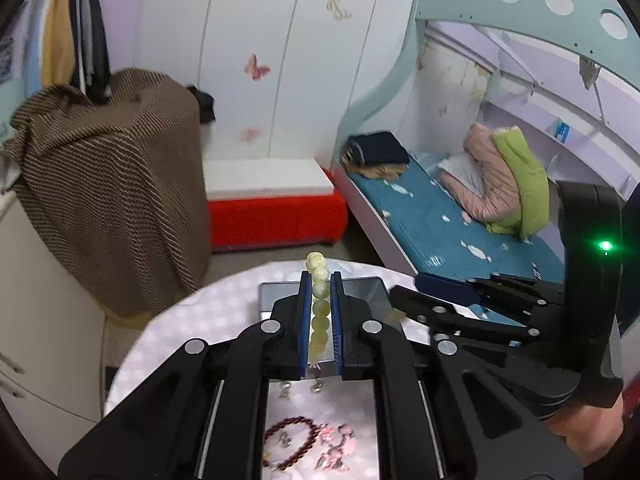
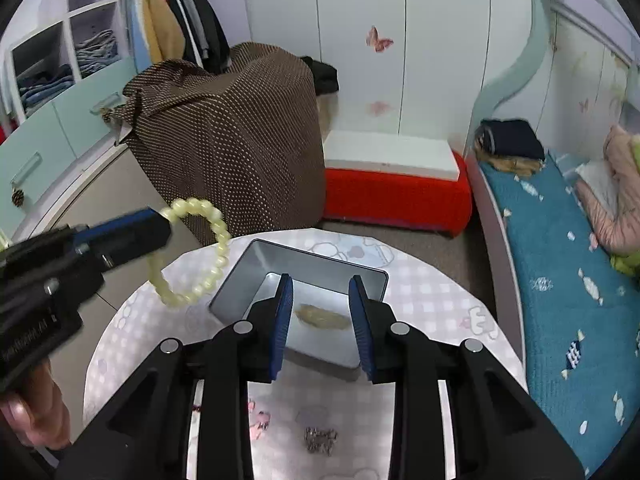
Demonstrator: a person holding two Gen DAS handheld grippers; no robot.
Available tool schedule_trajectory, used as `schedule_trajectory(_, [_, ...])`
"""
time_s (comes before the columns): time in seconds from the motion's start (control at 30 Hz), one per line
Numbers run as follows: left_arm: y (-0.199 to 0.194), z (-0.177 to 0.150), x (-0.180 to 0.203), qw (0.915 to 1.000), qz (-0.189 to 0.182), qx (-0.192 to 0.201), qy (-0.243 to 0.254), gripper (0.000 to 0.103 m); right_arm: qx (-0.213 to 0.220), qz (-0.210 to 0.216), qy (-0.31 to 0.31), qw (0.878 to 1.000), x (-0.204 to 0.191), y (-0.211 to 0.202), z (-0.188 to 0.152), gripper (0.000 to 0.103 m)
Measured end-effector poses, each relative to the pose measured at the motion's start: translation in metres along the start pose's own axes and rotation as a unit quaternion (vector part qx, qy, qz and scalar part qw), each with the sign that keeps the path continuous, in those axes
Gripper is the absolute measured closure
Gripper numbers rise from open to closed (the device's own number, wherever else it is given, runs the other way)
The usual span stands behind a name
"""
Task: Organize jewelry
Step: 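Carry both items over the grey tin and open both tools to drop them, then lift both open tools away from the grey tin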
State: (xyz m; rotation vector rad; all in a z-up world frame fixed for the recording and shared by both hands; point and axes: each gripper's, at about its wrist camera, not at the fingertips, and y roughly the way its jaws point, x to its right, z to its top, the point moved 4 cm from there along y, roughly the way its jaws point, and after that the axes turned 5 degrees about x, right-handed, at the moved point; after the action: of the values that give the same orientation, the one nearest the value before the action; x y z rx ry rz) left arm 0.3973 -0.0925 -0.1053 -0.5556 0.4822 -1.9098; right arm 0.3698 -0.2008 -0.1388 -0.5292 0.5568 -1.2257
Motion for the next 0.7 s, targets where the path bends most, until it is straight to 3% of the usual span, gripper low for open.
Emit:
schedule_trajectory(0.37, [0.071, -0.019, -0.013, 0.9960, -0.009, -0.087, -0.016, 0.092, -0.050, 0.005, 0.019, 0.999, 0.011, 0.036, -0.002, 0.073])
schedule_trajectory(0.4, [0.076, -0.022, -0.014, 0.9954, -0.002, -0.095, -0.012, 0.085, -0.050, 0.001, 0.020, 0.999, 0.013, 0.035, -0.004, 0.058])
schedule_trajectory(0.53, [0.072, -0.022, -0.028, 0.9954, 0.031, -0.085, -0.031, 0.035, -0.044, -0.022, 0.039, 0.998, 0.029, 0.033, -0.005, 0.041])
schedule_trajectory(0.57, [0.068, -0.021, -0.033, 0.9958, 0.036, -0.076, -0.038, 0.019, -0.042, -0.024, 0.043, 0.998, 0.034, 0.031, -0.006, 0.029])
schedule_trajectory(0.6, [0.063, -0.019, -0.035, 0.9961, 0.042, -0.066, -0.042, 0.013, -0.036, -0.031, 0.046, 0.998, 0.037, 0.028, -0.007, 0.019])
schedule_trajectory(0.7, [0.048, -0.016, -0.039, 0.9964, 0.060, -0.047, -0.038, 0.010, -0.022, -0.031, 0.051, 0.998, 0.038, 0.019, -0.007, 0.008])
